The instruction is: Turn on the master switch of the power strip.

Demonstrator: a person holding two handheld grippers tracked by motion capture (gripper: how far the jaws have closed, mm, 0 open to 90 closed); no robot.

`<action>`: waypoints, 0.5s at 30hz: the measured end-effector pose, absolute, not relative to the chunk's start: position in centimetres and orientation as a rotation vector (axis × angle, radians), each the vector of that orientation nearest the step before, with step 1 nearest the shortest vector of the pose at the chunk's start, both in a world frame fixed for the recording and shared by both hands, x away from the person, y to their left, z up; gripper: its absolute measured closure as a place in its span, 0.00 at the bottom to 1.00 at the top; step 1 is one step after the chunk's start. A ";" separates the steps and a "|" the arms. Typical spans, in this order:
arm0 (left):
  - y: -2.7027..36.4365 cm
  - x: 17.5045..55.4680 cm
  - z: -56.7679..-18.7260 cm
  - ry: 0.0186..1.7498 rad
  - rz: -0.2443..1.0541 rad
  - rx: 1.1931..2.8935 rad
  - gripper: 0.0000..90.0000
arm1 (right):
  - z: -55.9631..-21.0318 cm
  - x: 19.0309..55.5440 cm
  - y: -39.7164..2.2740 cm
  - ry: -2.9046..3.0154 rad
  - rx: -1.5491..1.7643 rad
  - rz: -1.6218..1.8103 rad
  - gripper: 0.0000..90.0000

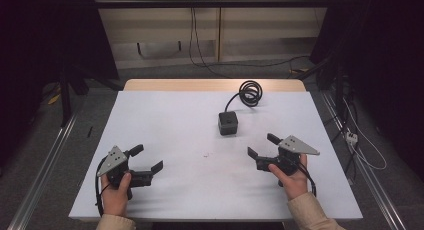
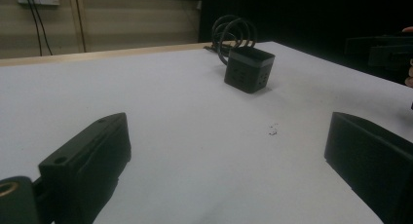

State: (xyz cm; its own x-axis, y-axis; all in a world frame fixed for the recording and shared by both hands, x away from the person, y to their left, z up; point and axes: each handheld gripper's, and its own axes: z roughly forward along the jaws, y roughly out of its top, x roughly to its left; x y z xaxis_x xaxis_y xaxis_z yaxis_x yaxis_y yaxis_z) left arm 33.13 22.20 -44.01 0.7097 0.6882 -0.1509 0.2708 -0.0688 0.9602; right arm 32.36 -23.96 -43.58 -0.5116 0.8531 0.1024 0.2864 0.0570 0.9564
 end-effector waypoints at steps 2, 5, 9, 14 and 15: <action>22.2 33.1 -44.0 0.781 0.410 1.652 0.03 | -43.5 32.6 -23.8 1.839 1.130 1.467 0.11; 22.2 33.1 -44.0 0.781 0.410 1.649 0.03 | -43.5 33.2 -23.4 1.845 1.129 1.462 0.11; 22.2 33.1 -44.0 0.786 0.410 1.646 0.03 | -43.6 33.5 -23.1 1.850 1.131 1.455 0.11; 22.2 33.1 -44.0 0.786 0.407 1.647 0.03 | -43.4 34.0 -22.7 1.862 1.125 1.441 0.11; 22.2 33.1 -44.1 0.784 0.406 1.648 0.03 | -43.3 34.1 -22.6 1.862 1.122 1.439 0.11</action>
